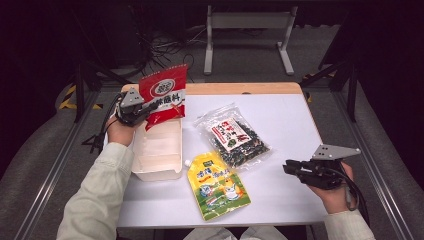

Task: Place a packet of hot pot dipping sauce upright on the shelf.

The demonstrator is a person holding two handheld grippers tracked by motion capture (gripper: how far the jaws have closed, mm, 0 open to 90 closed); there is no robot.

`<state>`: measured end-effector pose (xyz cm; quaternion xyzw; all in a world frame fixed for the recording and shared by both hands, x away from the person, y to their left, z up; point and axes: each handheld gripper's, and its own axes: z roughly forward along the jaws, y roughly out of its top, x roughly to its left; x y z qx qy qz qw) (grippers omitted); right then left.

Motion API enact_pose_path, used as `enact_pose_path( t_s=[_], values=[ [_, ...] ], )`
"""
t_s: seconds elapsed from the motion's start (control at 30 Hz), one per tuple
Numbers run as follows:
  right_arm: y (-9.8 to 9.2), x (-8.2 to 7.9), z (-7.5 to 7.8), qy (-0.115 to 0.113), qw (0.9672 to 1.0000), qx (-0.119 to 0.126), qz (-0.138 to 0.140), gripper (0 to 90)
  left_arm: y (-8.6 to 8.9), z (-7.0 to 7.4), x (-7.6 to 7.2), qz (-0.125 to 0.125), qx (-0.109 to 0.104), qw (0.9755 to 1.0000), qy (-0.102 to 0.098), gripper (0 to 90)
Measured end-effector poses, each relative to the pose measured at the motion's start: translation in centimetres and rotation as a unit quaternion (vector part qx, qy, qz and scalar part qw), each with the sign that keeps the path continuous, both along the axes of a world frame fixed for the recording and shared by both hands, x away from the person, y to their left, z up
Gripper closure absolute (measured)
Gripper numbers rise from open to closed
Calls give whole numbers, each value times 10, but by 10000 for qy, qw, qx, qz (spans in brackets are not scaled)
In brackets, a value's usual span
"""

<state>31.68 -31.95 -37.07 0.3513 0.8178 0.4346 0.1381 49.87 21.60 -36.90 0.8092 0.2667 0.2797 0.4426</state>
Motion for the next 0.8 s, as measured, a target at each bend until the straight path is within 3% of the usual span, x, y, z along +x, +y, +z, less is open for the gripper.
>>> enact_pose_path(
  t_s=[0.23,0.47,0.6,0.73,0.8],
  values=[
    [0,-1,0,-7,10000,11,25,732,2,5,-3,-6,141,9998,-138,884],
    [0,0,-2,28,10000,12,27,727,13,10,-9,3,377,9993,-24,886],
    [2,0,-1,4,10000,13,43,726,5,8,-6,-46,557,9984,-103,885],
    [2,0,0,-14,10000,19,62,723,-9,1,-2,-142,867,9959,-218,885],
    [1,0,-1,-7,10000,16,54,723,-11,0,-1,-115,839,9962,-198,885]
  ],
)
